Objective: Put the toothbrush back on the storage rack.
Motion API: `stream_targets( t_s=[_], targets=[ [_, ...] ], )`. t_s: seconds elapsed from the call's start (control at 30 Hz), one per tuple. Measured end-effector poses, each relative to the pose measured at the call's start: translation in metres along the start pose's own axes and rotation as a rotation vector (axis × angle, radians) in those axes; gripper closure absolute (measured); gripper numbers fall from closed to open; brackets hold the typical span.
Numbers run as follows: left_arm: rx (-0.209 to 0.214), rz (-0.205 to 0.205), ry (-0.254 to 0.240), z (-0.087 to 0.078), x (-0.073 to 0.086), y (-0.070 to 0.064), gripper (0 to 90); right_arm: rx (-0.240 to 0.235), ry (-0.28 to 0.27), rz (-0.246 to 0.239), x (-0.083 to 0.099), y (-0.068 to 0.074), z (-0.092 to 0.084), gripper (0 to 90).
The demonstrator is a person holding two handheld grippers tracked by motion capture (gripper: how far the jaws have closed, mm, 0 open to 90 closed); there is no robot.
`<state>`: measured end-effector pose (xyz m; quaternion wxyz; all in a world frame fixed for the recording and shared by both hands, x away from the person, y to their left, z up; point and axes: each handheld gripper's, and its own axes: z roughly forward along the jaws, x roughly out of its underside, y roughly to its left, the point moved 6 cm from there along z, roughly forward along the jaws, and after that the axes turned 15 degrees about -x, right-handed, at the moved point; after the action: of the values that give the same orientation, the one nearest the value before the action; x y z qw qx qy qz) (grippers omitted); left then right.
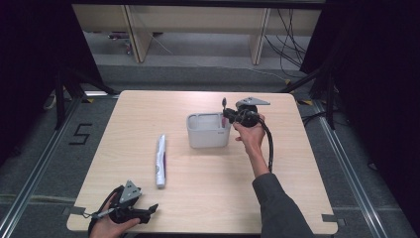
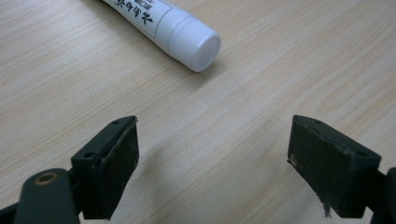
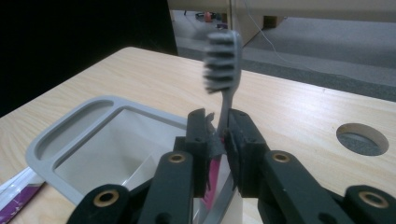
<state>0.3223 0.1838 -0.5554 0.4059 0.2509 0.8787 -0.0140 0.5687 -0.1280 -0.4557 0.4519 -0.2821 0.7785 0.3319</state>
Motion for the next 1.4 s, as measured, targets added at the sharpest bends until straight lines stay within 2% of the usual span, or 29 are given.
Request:
stream_targets(
  t_s=[0.07, 0.13, 0.17, 0.2, 0.23, 0.27, 0.33, 0.37, 0.43, 0.47, 0.57, 0.67, 0.7, 0.73, 0.8, 0.83, 0.87, 0.9, 0.93, 1.0, 1.03, 1.07, 1.13, 1.2, 1.23, 1.27, 1.33, 1.37, 1.4],
  targets=[
    [-0.004, 0.005, 0.005, 0.0, 0.0, 0.0, 16.1, 0.005, -0.011, 0.031, 0.0, 0.004, -0.003, 77.5],
    [-0.005, 0.005, 0.007, 0.0, 0.0, 0.0, 16.1, 0.019, -0.003, -0.021, -0.001, 0.002, -0.008, 75.7],
    [-0.006, 0.003, 0.007, 0.0, 0.0, 0.0, 16.1, 0.013, 0.0, -0.027, -0.002, 0.002, -0.009, 74.9],
    [-0.007, 0.003, 0.008, 0.0, 0.0, 0.0, 16.1, 0.014, 0.0, 0.002, -0.001, 0.006, -0.012, 73.5],
    [-0.007, 0.003, 0.008, 0.0, 0.0, 0.0, 16.1, 0.018, 0.007, -0.022, -0.002, 0.004, -0.015, 71.9],
    [-0.005, -0.009, 0.011, 0.0, 0.0, 0.0, 16.1, 0.025, -0.001, -0.028, -0.002, 0.005, -0.018, 70.5],
    [-0.006, -0.008, 0.01, 0.0, 0.0, 0.001, 16.1, 0.023, 0.006, -0.02, -0.002, 0.007, -0.02, 69.3],
    [-0.006, -0.002, 0.012, 0.0, 0.0, 0.001, 16.1, 0.033, 0.013, -0.042, -0.002, 0.008, -0.028, 66.5],
    [-0.006, -0.003, 0.006, 0.0, 0.0, 0.001, 16.1, 0.022, 0.025, -0.053, -0.002, 0.01, -0.034, 63.6],
    [-0.011, -0.002, 0.004, 0.0, 0.0, 0.002, 16.1, 0.031, 0.023, -0.041, -0.001, 0.012, -0.037, 63.0],
    [-0.008, -0.005, 0.005, 0.0, 0.0, 0.002, 16.1, 0.016, 0.036, -0.047, 0.001, 0.017, -0.046, 60.0],
    [-0.01, -0.01, 0.001, 0.0, 0.0, 0.002, 16.1, 0.025, 0.044, -0.047, 0.005, 0.023, -0.053, 56.1],
    [-0.015, -0.014, 0.0, 0.0, 0.0, 0.002, 16.1, 0.016, 0.063, -0.069, 0.007, 0.023, -0.055, 55.0],
    [-0.016, -0.012, 0.0, 0.0, 0.0, 0.003, 16.1, 0.01, 0.06, -0.046, 0.008, 0.027, -0.057, 53.5],
    [-0.016, -0.011, 0.001, 0.0, 0.0, 0.003, 16.1, 0.015, 0.064, -0.061, 0.011, 0.029, -0.061, 50.7],
    [-0.016, -0.012, 0.0, 0.0, 0.0, 0.003, 16.1, 0.02, 0.071, -0.05, 0.014, 0.031, -0.063, 50.2],
    [-0.02, -0.011, 0.003, 0.001, 0.0, 0.003, 16.1, 0.014, 0.072, -0.073, 0.015, 0.032, -0.065, 49.7],
    [-0.02, -0.011, 0.003, 0.001, 0.0, 0.003, 16.1, 0.017, 0.07, -0.058, 0.017, 0.034, -0.066, 48.7],
    [-0.011, -0.014, 0.001, 0.0, 0.0, 0.002, 16.1, 0.014, 0.085, -0.064, 0.02, 0.036, -0.068, 47.6],
    [-0.019, -0.004, 0.005, 0.0, 0.0, 0.003, 16.1, 0.014, 0.087, -0.067, 0.024, 0.04, -0.07, 46.5],
    [-0.018, -0.01, 0.002, 0.001, 0.0, 0.003, 16.1, 0.019, 0.085, -0.1, 0.024, 0.04, -0.072, 46.0],
    [-0.013, -0.02, -0.002, 0.001, 0.0, 0.002, 16.1, 0.012, 0.096, -0.06, 0.027, 0.044, -0.073, 45.7],
    [-0.022, -0.011, 0.002, 0.0, 0.0, 0.004, 16.1, 0.007, 0.091, -0.083, 0.028, 0.045, -0.076, 44.6],
    [-0.015, -0.02, 0.002, 0.0, 0.0, 0.003, 16.0, -0.005, 0.084, -0.05, 0.033, 0.048, -0.076, 44.3],
    [-0.015, -0.021, 0.003, 0.0, 0.0, 0.003, 16.0, -0.008, 0.085, -0.071, 0.035, 0.047, -0.077, 43.9],
    [-0.015, -0.021, 0.003, 0.0, 0.0, 0.003, 16.0, -0.008, 0.085, -0.071, 0.035, 0.047, -0.077, 43.9],
    [-0.013, -0.006, 0.007, -0.001, 0.0, 0.004, 16.0, -0.003, 0.121, -0.055, 0.044, 0.047, -0.078, 43.1],
    [-0.013, -0.006, 0.007, -0.001, 0.0, 0.004, 16.0, -0.003, 0.121, -0.055, 0.044, 0.047, -0.078, 43.1],
    [-0.015, -0.022, -0.001, -0.001, -0.001, 0.003, 16.0, -0.003, 0.11, -0.03, 0.047, 0.048, -0.078, 43.1]
  ],
)
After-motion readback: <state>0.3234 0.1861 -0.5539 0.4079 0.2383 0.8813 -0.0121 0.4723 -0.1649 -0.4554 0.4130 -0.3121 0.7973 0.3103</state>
